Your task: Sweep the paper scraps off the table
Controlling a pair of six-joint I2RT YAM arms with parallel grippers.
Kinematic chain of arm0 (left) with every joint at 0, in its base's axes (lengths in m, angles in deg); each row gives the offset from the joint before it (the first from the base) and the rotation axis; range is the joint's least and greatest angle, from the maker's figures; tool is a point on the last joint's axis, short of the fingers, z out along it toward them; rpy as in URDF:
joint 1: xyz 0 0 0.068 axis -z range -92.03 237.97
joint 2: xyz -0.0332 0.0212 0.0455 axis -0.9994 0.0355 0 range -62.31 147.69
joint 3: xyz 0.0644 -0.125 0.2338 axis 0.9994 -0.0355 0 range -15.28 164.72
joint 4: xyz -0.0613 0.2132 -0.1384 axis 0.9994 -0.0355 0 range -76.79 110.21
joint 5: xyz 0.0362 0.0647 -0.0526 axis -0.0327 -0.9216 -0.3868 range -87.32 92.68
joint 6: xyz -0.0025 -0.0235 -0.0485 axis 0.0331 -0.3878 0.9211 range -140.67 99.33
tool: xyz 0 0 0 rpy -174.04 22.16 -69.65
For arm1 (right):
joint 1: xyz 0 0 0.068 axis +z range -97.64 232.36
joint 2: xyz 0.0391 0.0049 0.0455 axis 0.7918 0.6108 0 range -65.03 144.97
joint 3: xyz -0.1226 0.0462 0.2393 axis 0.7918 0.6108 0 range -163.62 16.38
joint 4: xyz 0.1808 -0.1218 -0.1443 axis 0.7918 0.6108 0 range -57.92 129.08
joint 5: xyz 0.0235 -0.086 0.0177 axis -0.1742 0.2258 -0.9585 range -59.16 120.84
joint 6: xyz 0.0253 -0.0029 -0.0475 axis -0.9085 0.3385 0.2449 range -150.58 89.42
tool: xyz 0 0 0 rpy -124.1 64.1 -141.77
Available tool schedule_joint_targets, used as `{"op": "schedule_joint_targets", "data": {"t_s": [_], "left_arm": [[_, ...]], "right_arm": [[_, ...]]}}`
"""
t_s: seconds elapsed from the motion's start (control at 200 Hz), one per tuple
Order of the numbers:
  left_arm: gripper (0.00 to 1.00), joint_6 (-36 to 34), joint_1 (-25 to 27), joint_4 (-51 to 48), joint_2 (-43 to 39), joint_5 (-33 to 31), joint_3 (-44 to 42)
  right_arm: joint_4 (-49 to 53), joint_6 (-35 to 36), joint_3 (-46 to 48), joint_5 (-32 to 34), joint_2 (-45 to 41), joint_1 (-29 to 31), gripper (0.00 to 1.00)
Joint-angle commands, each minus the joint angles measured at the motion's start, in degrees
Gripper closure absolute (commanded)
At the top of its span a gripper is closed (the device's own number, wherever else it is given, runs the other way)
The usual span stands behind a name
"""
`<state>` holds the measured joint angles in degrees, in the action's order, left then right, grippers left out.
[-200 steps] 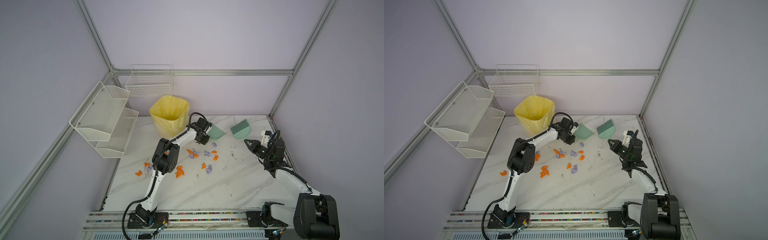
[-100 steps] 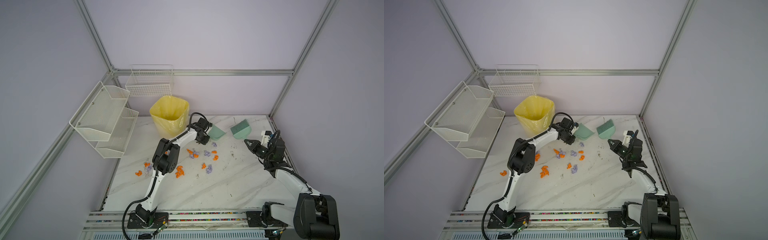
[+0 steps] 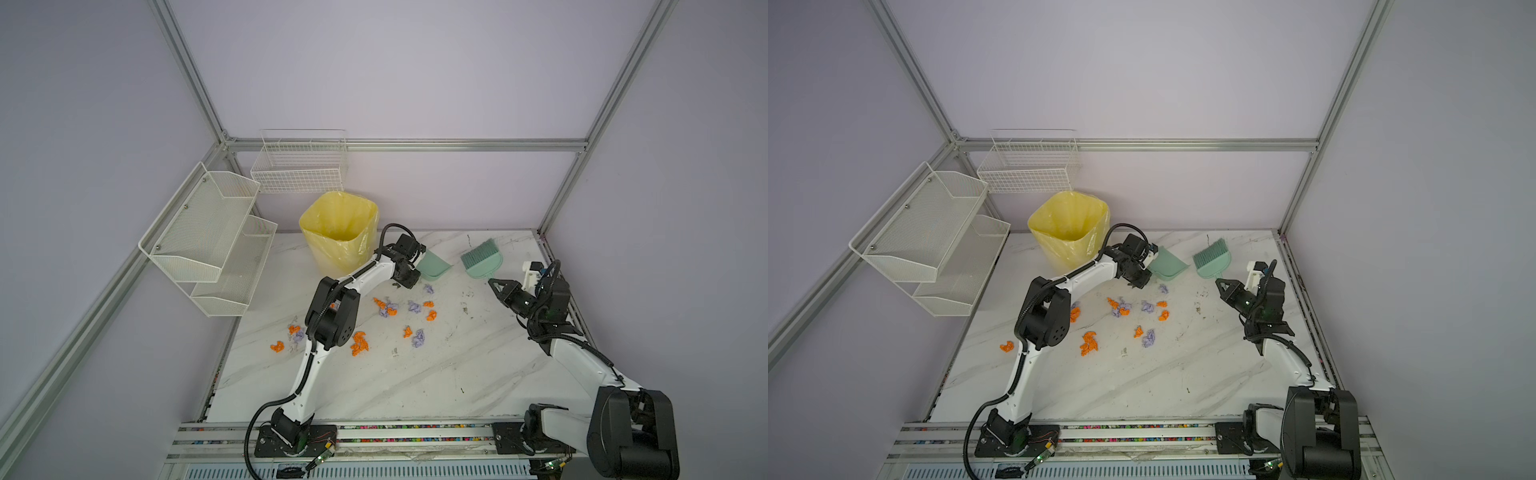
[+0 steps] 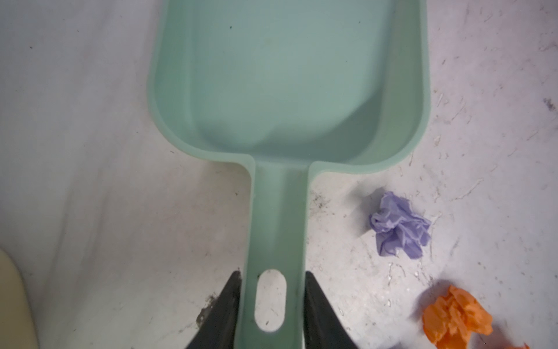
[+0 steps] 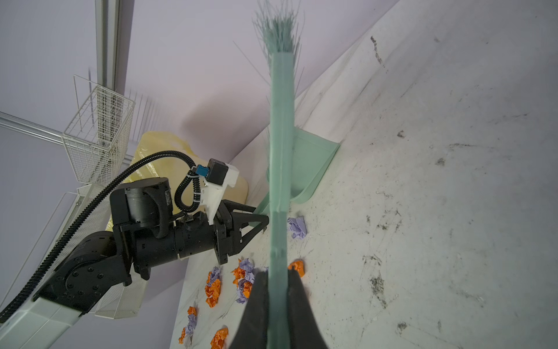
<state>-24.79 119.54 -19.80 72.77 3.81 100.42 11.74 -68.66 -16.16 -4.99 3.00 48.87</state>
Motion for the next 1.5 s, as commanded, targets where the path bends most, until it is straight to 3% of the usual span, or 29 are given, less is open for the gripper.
{"op": "schedule_joint_targets", "data": {"t_s": [0.0, 0.42, 0.68, 0.85, 1.495], "left_arm": [[0.67, -1.54, 0.25, 0.37, -1.52, -0.42, 5.71], [0.7, -2.38, 0.32, -1.43, -0.35, -0.78, 5.25], [0.6, -2.38, 0.33, -1.76, 0.21, -1.13, 5.53], [0.6, -2.4, 0.33, -1.83, 0.33, -1.35, 5.66], [0.74, -2.45, 0.34, -2.16, 1.8, -1.06, 6.21]], "right_arm": [[-1.72, 0.03, -0.15, -0.55, -1.02, -0.12, 1.0], [-1.46, 0.38, -0.29, -0.64, -0.96, -0.16, 1.0], [-1.55, 0.25, -0.51, -0.64, -0.96, -0.13, 1.0], [-1.63, 0.2, -0.6, -0.55, -0.88, -0.17, 1.0], [-1.33, 0.2, -1.06, -0.55, -1.23, -0.16, 1.0]]}}
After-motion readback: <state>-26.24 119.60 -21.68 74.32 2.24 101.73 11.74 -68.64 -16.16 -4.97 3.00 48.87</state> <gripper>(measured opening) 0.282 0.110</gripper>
